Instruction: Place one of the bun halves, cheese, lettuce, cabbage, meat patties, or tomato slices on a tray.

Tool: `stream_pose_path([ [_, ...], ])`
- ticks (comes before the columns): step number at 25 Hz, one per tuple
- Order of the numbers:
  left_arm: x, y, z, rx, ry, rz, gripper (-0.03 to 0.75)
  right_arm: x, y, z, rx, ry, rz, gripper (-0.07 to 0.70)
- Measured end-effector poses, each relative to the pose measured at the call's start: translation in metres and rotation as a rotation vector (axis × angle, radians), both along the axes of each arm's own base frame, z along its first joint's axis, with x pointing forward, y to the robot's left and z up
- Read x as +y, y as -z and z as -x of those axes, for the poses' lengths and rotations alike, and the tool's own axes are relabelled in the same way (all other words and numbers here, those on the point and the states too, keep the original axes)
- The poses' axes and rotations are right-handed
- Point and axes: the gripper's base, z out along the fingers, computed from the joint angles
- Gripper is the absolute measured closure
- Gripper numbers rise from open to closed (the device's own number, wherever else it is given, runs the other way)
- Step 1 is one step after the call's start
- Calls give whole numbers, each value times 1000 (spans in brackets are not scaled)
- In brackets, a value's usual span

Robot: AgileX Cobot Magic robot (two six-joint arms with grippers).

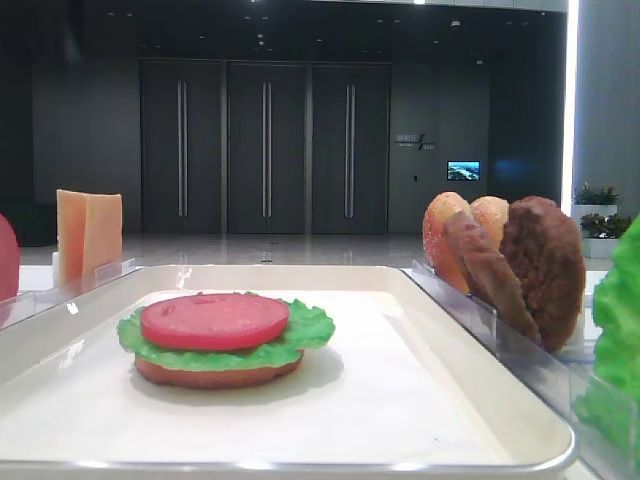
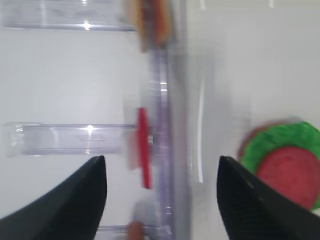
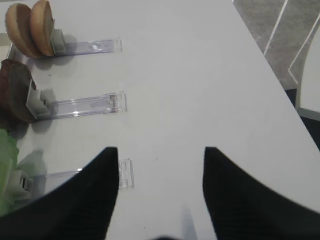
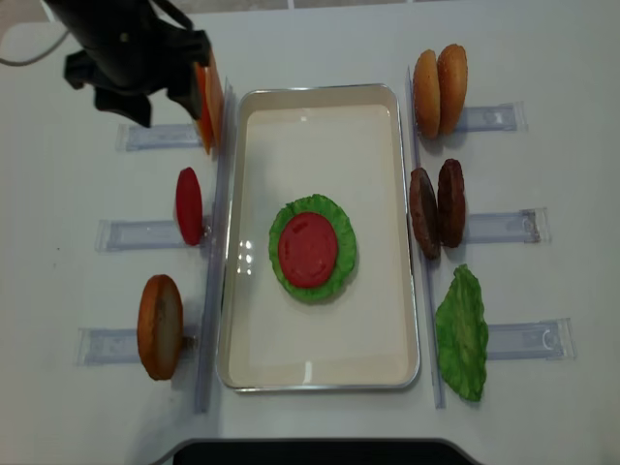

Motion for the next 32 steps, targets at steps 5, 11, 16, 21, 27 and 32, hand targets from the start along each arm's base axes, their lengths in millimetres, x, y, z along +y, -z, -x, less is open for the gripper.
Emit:
stream_pose_path([
  [5,65,0,-9,14,-95,-89,192,0,0,0,0,0,0,265],
  [11,86,7,3,83,-82,-190,192,0,0,0,0,0,0,265],
  [16,89,15,85,112,-81,-172,196,0,0,0,0,0,0,265],
  [21,94,18,176,-16,-88,-150,224,0,0,0,0,0,0,265],
  [27,98,36,252,-288,-76,-130,230,0,0,0,0,0,0,265],
  [32,101,36,293,-536,-44,-144,230,0,0,0,0,0,0,265],
])
